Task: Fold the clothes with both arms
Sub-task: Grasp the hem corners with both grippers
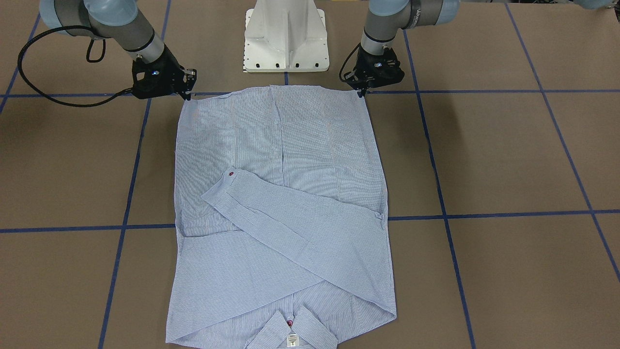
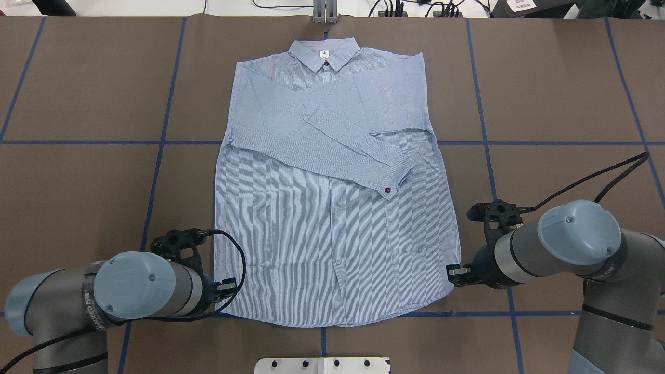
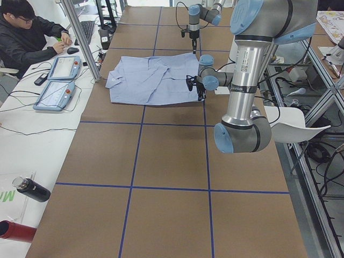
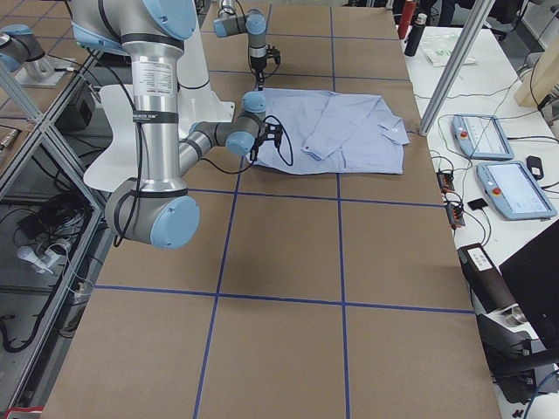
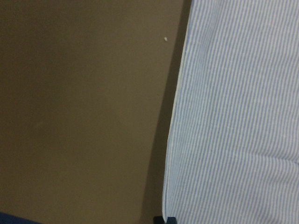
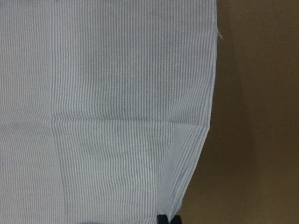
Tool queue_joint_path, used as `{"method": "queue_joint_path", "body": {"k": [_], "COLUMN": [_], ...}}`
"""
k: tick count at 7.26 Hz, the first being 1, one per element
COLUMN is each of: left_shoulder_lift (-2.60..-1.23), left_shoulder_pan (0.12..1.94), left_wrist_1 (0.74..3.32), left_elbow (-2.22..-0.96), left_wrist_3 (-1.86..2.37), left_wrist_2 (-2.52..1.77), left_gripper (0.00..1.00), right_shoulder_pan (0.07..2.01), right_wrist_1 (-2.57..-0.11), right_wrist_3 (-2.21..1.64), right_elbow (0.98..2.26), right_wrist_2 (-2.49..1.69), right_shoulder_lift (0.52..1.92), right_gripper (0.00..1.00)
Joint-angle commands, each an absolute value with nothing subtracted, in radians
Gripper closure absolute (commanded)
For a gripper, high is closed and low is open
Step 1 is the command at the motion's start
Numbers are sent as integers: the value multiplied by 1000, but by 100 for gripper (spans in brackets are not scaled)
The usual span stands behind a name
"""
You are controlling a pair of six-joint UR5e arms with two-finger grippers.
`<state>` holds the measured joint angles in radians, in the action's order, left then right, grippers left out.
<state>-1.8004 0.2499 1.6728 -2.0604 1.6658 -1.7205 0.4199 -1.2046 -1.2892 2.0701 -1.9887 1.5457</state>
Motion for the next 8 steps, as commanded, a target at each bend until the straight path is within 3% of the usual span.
{"method": "queue_joint_path", "body": {"k": [1,6,8], "left_shoulder_lift": [-1799,-1815,-1867], "left_shoulder_pan": [245,210,259], "left_wrist_1": [1565,1522,1526], "left_elbow": [-2152,-2235,-2227], "left_wrist_3": [1658,1663,1652], "left_wrist_2": [-1723,-1729,-1729], "left_gripper": [100,100,100], "right_shoulder_pan": [431,433,532], "right_wrist_1": [-1200,-1189,-1187], "right_wrist_3": [-1292,-1287,-1252], "right_elbow": [2095,2123,2093], "right_wrist_2": [-2013,-2151,-2154], "right_shoulder_lift": [1549,1548,1488], "right_gripper": [100,100,100]}}
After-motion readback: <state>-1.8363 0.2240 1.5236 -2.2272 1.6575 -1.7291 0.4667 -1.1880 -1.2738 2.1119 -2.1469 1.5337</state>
